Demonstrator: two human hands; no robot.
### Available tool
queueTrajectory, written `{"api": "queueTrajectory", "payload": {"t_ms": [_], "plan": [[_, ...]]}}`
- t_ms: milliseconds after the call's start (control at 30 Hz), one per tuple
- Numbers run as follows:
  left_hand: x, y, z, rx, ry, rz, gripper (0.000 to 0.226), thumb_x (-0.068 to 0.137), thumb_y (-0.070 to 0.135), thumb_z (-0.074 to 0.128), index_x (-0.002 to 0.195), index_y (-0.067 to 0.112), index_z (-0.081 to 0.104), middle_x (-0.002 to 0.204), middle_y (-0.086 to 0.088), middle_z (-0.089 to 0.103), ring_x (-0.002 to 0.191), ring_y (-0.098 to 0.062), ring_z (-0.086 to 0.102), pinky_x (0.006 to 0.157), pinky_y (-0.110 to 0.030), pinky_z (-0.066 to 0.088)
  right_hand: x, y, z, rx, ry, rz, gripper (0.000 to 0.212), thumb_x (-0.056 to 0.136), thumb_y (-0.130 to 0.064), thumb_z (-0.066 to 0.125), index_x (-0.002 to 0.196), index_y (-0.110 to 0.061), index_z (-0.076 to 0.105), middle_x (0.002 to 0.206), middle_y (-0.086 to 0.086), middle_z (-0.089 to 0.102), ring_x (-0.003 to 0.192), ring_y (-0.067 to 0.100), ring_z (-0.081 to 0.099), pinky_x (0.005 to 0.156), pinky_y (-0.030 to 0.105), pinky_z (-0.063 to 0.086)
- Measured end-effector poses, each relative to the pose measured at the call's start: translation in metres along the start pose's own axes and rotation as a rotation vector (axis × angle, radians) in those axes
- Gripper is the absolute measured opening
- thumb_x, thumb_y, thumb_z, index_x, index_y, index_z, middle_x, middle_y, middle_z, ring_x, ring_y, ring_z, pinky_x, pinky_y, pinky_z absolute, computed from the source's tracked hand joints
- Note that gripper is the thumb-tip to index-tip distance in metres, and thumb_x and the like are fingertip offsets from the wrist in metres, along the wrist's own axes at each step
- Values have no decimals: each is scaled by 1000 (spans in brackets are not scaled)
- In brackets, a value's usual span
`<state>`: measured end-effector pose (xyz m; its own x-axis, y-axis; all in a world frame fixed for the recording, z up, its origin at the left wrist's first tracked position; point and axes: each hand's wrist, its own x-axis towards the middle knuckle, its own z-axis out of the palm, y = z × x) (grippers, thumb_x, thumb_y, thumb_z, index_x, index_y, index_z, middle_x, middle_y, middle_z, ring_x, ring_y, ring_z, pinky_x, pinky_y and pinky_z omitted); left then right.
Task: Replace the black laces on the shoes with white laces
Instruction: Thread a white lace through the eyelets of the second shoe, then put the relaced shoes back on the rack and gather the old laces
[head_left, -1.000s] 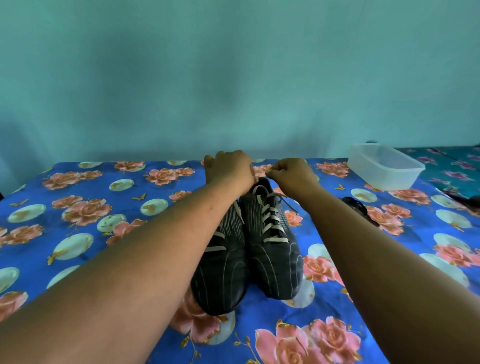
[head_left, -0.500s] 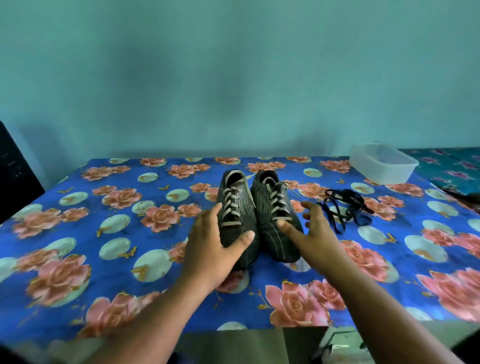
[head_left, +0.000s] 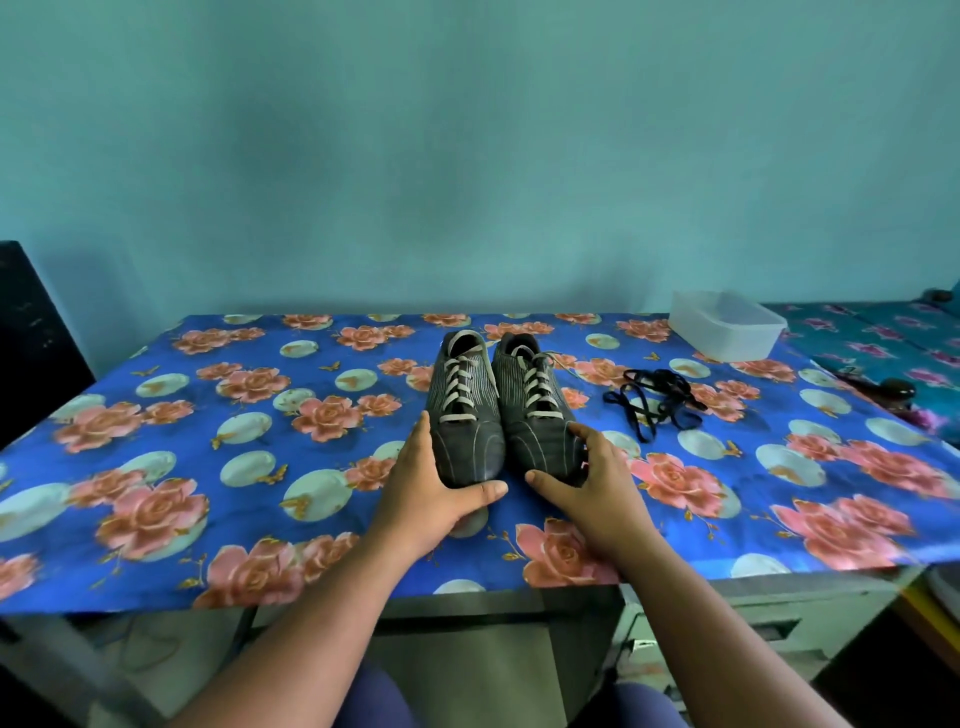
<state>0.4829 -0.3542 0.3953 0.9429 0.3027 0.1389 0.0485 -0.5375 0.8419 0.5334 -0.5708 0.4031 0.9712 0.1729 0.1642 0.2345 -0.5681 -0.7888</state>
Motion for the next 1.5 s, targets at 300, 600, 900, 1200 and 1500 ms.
{"api": "queueTrajectory", "payload": {"t_ms": [300, 600, 900, 1200, 1500], "plan": [[0, -7, 5, 23, 2, 8, 138, 50, 88, 76, 160, 29, 18, 164, 5, 32, 148, -15, 36, 118, -45, 38, -1, 3, 2, -11, 11, 0, 90, 74, -61, 83, 148, -30, 42, 126, -10, 53, 120, 12, 54, 96, 36, 51], [4, -7, 4, -108, -42, -9, 149, 44, 85, 80, 162, 34, 6, 167, 9, 25, 151, -12, 30, 122, -45, 32, 6, 3, -1, 227, -70, 27, 85, 64, -70, 85, 133, -40, 46, 127, -12, 62, 113, 2, 63, 90, 36, 59], [22, 17, 17, 6, 42, -92, 150, 37, 67, 85, 161, 31, 9, 163, -2, 26, 149, -22, 30, 118, -49, 35, 35, -5, 13, 148, -93, 4, 95, 57, -59, 89, 138, -42, 42, 127, -11, 62, 122, 12, 56, 102, 43, 50], [31, 39, 30, -15, 109, -93, 126, 48, 72, 65, 150, 55, -6, 168, 16, 0, 154, -3, 3, 117, -23, 13, 54, 4, 27, 158, 25, 109, 115, 54, -51, 78, 157, -38, 29, 139, -16, 41, 131, -1, 43, 101, 12, 31], [85, 93, 10, 63, 65, -152, 124, 65, 55, 80, 162, 36, 6, 168, 5, 13, 154, -17, 14, 120, -39, 29, 103, -53, -12, 103, -14, 254, 106, 71, -36, 86, 158, -38, 25, 151, -12, 32, 137, 12, 42, 99, 31, 41]]}}
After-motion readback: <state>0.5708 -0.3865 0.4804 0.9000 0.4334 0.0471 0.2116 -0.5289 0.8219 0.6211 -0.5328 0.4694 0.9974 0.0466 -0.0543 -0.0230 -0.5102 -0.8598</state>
